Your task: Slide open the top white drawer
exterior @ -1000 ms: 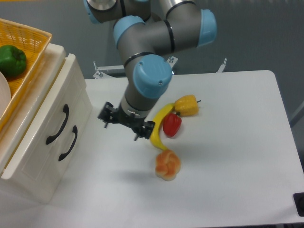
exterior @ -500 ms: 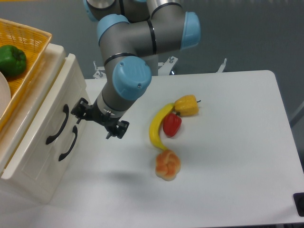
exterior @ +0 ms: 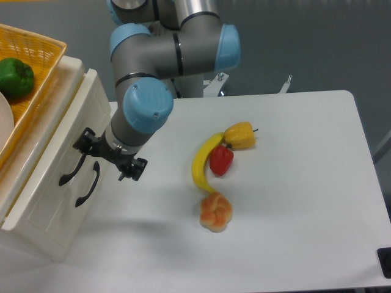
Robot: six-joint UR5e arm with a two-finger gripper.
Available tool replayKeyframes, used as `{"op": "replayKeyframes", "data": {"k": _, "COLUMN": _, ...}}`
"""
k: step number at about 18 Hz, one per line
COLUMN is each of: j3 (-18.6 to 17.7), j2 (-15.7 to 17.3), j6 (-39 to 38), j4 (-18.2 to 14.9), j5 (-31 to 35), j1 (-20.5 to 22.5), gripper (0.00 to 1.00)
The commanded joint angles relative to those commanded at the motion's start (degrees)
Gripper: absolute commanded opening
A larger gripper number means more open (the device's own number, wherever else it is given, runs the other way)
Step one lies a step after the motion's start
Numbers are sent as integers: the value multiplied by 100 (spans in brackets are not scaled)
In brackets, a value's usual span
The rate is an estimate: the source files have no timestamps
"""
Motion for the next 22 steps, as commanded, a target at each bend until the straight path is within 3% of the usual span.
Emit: {"op": "replayKeyframes", "data": {"k": 22, "j3": -141, "j2": -53, "j6": -114, "j4": 9, "j5": 18, "j1": -79, "gripper": 100}}
